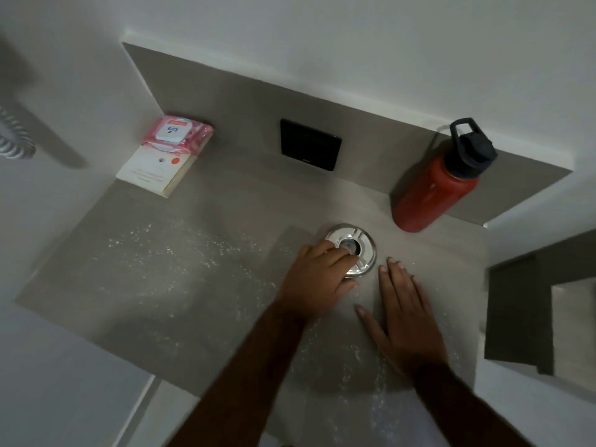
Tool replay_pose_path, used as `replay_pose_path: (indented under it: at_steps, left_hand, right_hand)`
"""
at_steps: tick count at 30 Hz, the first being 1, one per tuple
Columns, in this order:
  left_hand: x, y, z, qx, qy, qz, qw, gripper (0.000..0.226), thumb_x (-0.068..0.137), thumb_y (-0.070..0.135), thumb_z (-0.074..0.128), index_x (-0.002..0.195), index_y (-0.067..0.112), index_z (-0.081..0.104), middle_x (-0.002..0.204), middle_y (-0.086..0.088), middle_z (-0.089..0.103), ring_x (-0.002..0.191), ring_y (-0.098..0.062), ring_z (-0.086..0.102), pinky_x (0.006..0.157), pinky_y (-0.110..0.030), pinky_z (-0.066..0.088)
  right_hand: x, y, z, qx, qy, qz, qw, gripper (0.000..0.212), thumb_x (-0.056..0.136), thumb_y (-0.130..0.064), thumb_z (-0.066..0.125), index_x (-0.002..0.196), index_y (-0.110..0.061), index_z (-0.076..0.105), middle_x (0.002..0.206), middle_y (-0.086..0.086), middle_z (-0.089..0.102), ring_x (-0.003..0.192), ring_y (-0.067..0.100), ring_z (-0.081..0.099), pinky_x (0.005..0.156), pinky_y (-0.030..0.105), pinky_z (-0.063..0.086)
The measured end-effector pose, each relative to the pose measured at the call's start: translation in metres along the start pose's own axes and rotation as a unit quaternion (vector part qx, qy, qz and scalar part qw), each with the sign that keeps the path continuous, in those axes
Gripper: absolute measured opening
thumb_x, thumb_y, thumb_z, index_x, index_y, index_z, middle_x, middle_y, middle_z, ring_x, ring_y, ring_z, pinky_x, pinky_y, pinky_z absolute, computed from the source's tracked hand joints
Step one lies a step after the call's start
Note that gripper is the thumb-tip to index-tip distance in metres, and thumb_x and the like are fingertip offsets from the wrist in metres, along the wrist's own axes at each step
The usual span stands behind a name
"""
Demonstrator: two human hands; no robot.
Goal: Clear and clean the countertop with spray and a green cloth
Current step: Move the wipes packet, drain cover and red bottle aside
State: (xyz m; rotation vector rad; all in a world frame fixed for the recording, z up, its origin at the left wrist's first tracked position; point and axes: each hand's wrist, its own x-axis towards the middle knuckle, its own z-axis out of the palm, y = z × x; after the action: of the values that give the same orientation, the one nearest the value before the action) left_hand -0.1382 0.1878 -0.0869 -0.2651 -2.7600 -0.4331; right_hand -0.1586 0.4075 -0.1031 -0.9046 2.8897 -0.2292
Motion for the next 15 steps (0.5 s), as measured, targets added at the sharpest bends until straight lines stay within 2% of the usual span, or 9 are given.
replay_pose_path:
  at_steps: [3, 7, 9, 11, 15]
  left_hand:
    - [-0.008, -0.008, 0.0, 0.06, -0.004, -0.006, 0.998, 0.041, 0.085, 0.042, 0.059, 0.118, 0.02, 0.067, 0.12, 0.002, 0.068, 0.106, -0.024, 0.058, 0.08, -0.037, 0.043]
    - [-0.015, -0.062, -0.038, 0.094, 0.045, -0.06, 0.993, 0.032, 0.089, 0.034, 0.06, 0.112, 0.013, 0.069, 0.11, -0.006, 0.071, 0.096, -0.029, 0.06, 0.077, -0.04, 0.051]
    - [-0.023, -0.109, -0.072, 0.128, 0.044, -0.148, 0.98, 0.025, 0.087, 0.027, 0.065, 0.107, 0.013, 0.071, 0.099, -0.009, 0.072, 0.086, -0.033, 0.064, 0.072, -0.042, 0.051]
    - [-0.033, -0.16, -0.104, 0.174, 0.011, -0.268, 0.948, 0.022, 0.084, 0.023, 0.062, 0.104, 0.017, 0.07, 0.097, -0.009, 0.074, 0.084, -0.034, 0.066, 0.069, -0.04, 0.051]
    - [-0.049, -0.232, -0.139, 0.2, -0.025, -0.397, 0.895, 0.033, 0.09, 0.035, 0.063, 0.118, 0.019, 0.068, 0.121, -0.013, 0.069, 0.108, -0.04, 0.057, 0.085, -0.045, 0.049]
  right_hand:
    - [0.0, -0.002, 0.0, 0.0, 0.003, -0.006, 1.0, 0.085, 0.102, -0.068, 0.028, 0.163, -0.009, 0.023, 0.172, 0.012, 0.019, 0.161, 0.021, 0.012, 0.13, 0.048, 0.017]
    - [0.0, -0.001, 0.001, 0.005, 0.01, -0.006, 1.0, 0.085, 0.1, -0.064, 0.032, 0.162, -0.007, 0.027, 0.171, 0.015, 0.023, 0.16, 0.025, 0.019, 0.129, 0.05, 0.02]
    - [0.0, -0.001, 0.001, 0.002, 0.004, -0.002, 1.0, 0.085, 0.1, -0.065, 0.031, 0.162, -0.007, 0.025, 0.171, 0.014, 0.022, 0.16, 0.026, 0.019, 0.129, 0.05, 0.02]
    - [0.001, -0.001, 0.0, 0.0, -0.003, 0.001, 1.0, 0.086, 0.1, -0.066, 0.029, 0.163, -0.009, 0.022, 0.172, 0.013, 0.019, 0.161, 0.024, 0.016, 0.13, 0.049, 0.019]
    - [0.001, 0.0, 0.001, 0.005, -0.007, 0.005, 1.0, 0.088, 0.099, -0.07, 0.026, 0.164, -0.01, 0.02, 0.173, 0.01, 0.015, 0.161, 0.022, 0.012, 0.131, 0.047, 0.015]
